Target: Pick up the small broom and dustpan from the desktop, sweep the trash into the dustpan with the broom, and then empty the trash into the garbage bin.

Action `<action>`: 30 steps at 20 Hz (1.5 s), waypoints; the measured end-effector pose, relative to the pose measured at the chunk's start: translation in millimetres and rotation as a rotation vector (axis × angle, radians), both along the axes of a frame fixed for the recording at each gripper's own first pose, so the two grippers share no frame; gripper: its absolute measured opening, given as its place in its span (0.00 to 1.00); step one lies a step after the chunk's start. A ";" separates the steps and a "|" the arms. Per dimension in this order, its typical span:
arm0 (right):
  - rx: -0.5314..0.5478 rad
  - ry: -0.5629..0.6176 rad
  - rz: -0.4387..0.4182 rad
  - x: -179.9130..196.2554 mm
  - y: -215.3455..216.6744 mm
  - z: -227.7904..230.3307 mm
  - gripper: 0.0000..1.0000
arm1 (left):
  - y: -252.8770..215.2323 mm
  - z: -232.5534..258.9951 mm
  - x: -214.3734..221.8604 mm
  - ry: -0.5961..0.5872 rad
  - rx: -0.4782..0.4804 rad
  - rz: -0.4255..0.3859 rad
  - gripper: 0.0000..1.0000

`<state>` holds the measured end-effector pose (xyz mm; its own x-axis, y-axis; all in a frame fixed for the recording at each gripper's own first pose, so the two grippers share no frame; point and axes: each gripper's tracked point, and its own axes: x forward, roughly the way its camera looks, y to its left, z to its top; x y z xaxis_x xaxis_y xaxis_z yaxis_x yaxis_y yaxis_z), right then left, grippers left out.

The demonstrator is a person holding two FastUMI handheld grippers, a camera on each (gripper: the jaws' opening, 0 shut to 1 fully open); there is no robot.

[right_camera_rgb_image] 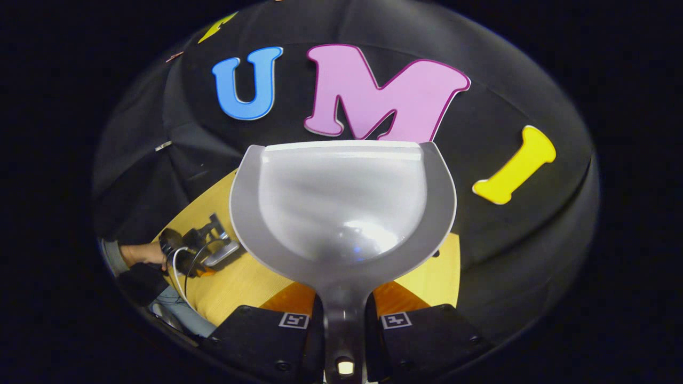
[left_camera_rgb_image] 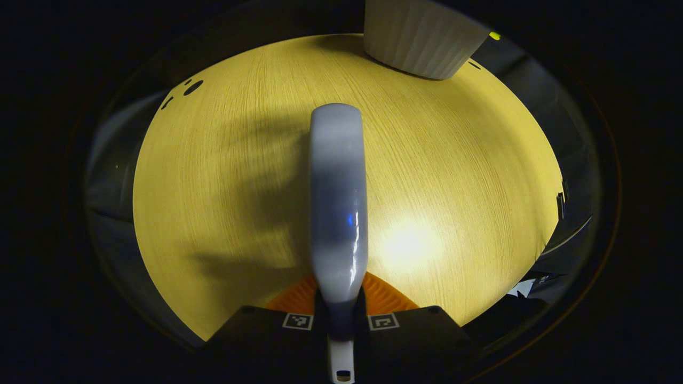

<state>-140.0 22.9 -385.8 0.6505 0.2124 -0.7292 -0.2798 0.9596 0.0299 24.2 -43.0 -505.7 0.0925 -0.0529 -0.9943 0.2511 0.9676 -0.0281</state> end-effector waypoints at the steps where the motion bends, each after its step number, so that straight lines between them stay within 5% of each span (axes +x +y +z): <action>1: 0.000 0.028 0.017 -21.6 3.6 -11.4 0.39 | 0.3 -0.1 -0.3 -0.001 0.001 -0.002 0.23; 7: -0.052 0.209 0.047 -133.9 23.6 -107.3 0.34 | -0.2 -0.4 0.0 0.004 0.010 -0.001 0.22; 12: -0.041 0.370 0.067 -182.4 57.3 -201.0 0.34 | -0.2 -0.8 -0.2 0.013 0.023 0.000 0.23; 18: -0.004 0.500 0.005 -181.0 76.5 -277.7 0.34 | -0.6 -1.1 -0.7 0.031 0.049 0.004 0.23; 22: 0.022 0.551 -0.041 -176.4 75.7 -291.3 0.34 | -1.2 -2.1 -0.5 0.045 0.058 0.011 0.23; 27: 0.012 0.575 -0.019 -174.9 73.7 -301.0 0.41 | 0.8 -1.5 -2.5 0.078 0.100 -0.008 0.26; 30: 0.004 0.574 0.000 -176.4 71.7 -301.9 0.36 | -6.2 -0.4 -11.1 0.110 0.117 -0.028 0.30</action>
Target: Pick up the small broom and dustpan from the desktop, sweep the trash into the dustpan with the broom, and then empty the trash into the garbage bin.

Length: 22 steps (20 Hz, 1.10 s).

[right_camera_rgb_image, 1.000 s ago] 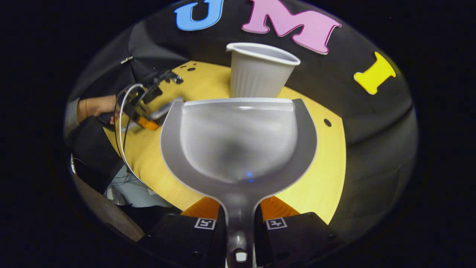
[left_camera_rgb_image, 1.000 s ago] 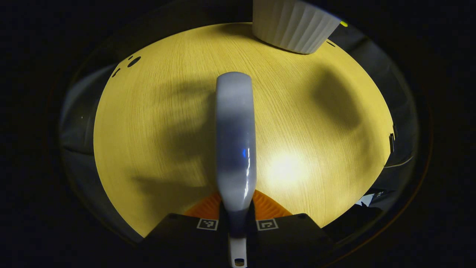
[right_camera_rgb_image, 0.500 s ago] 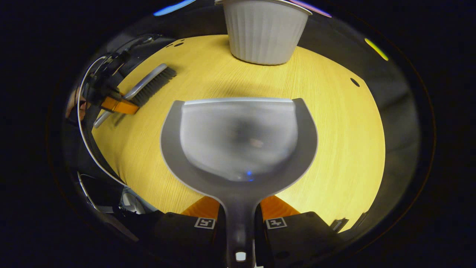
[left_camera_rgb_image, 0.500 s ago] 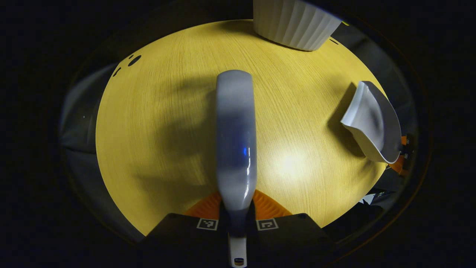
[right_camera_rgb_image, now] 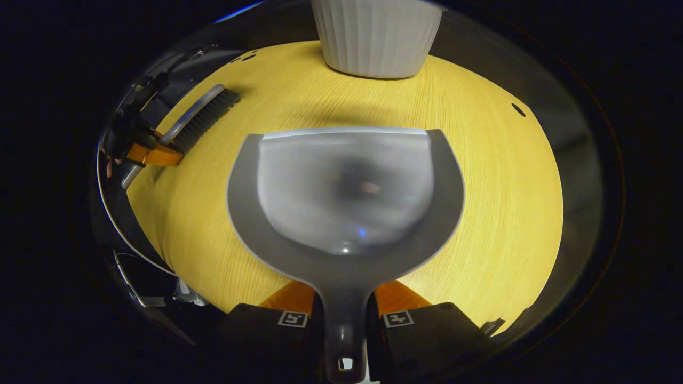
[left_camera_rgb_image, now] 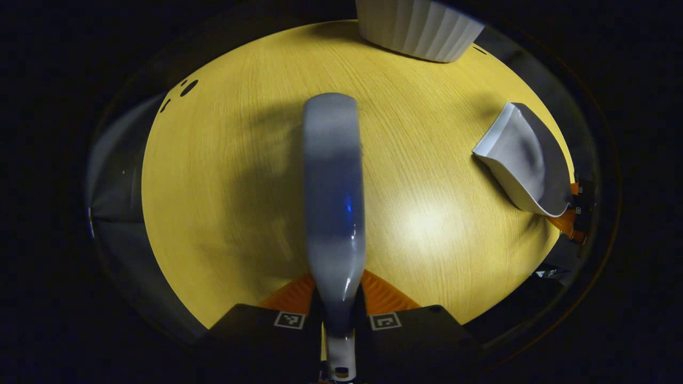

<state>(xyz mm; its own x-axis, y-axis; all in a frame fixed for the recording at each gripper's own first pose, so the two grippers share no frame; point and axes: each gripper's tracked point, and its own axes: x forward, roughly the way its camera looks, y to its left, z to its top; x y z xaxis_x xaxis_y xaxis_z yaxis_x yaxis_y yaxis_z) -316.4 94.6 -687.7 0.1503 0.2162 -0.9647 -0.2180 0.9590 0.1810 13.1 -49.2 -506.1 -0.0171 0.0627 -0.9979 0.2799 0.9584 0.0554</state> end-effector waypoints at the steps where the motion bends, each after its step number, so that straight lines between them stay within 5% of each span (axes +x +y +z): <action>1: 0.008 -0.002 0.001 0.3 -0.3 0.9 0.36 | -2.4 0.9 -5.3 0.005 0.001 -0.002 0.36; 3: 0.048 -0.003 -0.018 0.2 5.3 8.7 0.31 | -6.7 11.2 -4.8 -0.023 0.002 -0.006 0.67; 7: 0.104 -0.040 -0.086 3.4 -1.6 39.7 0.53 | -5.2 54.2 7.0 -0.146 0.041 -0.049 0.75; 10: 0.118 -0.134 -0.112 15.8 -8.6 75.4 1.00 | -13.1 92.5 22.0 -0.308 0.019 -0.050 0.76; 16: 0.096 -0.542 -0.174 75.6 -25.3 203.0 0.99 | -38.1 203.2 51.7 -0.734 -0.092 0.069 0.76; 22: 0.083 -0.890 -0.209 111.7 -26.1 318.6 0.99 | -52.6 329.1 60.0 -1.124 -0.208 0.102 0.77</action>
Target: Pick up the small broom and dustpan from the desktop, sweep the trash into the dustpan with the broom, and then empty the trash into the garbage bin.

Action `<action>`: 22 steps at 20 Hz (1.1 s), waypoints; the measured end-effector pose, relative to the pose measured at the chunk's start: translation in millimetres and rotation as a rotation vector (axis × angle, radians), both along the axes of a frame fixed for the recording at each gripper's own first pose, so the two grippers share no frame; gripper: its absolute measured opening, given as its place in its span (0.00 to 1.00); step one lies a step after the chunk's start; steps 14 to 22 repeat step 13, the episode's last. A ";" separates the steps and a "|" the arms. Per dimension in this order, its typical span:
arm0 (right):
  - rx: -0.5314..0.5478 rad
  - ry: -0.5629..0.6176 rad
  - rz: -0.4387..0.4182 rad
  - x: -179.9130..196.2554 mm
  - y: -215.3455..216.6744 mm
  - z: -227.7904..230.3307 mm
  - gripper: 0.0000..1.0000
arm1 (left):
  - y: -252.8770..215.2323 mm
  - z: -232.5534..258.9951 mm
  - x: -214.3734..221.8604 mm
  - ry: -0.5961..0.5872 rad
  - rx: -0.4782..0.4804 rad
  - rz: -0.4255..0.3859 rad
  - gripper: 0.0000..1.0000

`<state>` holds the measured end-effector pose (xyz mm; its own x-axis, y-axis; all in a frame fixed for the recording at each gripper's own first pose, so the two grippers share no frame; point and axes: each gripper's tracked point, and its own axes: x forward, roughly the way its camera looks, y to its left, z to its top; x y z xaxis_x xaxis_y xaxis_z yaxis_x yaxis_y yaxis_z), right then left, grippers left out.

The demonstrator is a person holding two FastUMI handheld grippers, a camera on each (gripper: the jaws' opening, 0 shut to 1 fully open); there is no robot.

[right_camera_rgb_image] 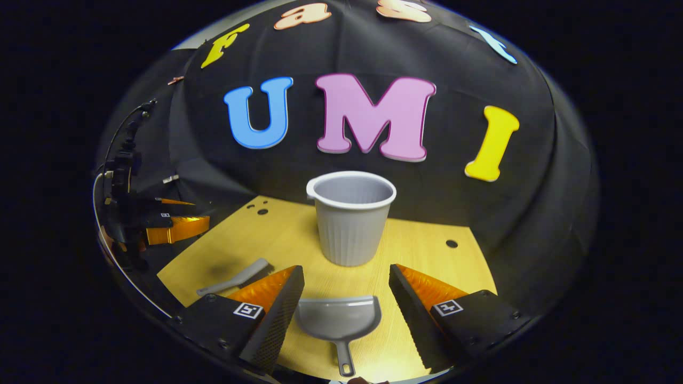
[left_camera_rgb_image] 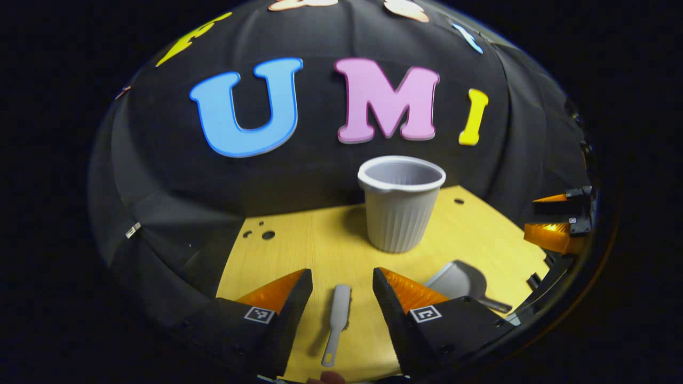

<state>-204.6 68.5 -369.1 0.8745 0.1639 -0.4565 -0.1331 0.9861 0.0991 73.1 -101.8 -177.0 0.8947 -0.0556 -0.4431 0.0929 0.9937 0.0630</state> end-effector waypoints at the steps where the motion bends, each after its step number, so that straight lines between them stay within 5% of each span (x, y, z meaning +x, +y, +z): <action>1: -0.004 -0.039 -0.009 2.5 -2.0 14.1 0.99 | -2.6 22.2 -1.2 -0.055 -0.028 0.008 0.77; 7: 0.003 -0.190 -0.057 6.0 4.8 74.1 0.98 | 7.1 114.1 -13.1 -0.301 -0.016 0.029 0.79; 22: -0.011 -0.199 -0.057 -3.8 15.9 83.0 0.98 | 10.2 136.2 -35.5 -0.289 -0.031 -0.013 0.80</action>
